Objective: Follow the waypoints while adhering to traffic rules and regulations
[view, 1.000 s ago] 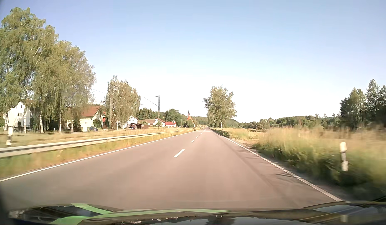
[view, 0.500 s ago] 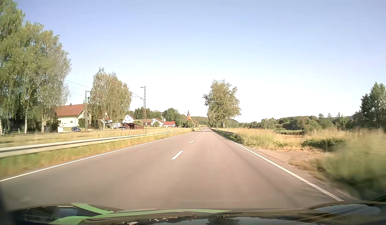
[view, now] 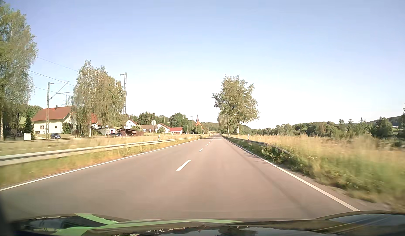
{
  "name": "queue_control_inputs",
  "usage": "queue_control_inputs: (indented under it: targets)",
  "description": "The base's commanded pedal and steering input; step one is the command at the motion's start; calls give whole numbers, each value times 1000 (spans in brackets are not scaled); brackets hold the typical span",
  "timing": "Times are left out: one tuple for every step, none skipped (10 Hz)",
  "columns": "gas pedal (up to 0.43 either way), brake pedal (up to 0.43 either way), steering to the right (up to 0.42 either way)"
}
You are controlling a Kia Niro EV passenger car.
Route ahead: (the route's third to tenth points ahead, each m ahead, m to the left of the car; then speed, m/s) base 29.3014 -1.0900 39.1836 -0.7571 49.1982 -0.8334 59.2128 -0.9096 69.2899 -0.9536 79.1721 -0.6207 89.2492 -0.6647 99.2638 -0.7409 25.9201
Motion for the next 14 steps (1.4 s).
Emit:
queue_control_inputs:
  targets:
    - [268,0,-2]
    - [268,0,-3]
    - [260,0,-2]
    - [248,0,-3]
    - [240,0,-2]
    - [240,0,-3]
    - [248,0,-2]
    - [248,0,-3]
    - [268,0,-3]
    - [268,0,-2]
    - [268,0,-2]
    - [268,0,-3]
    - [268,0,-3]
    - [268,0,-2]
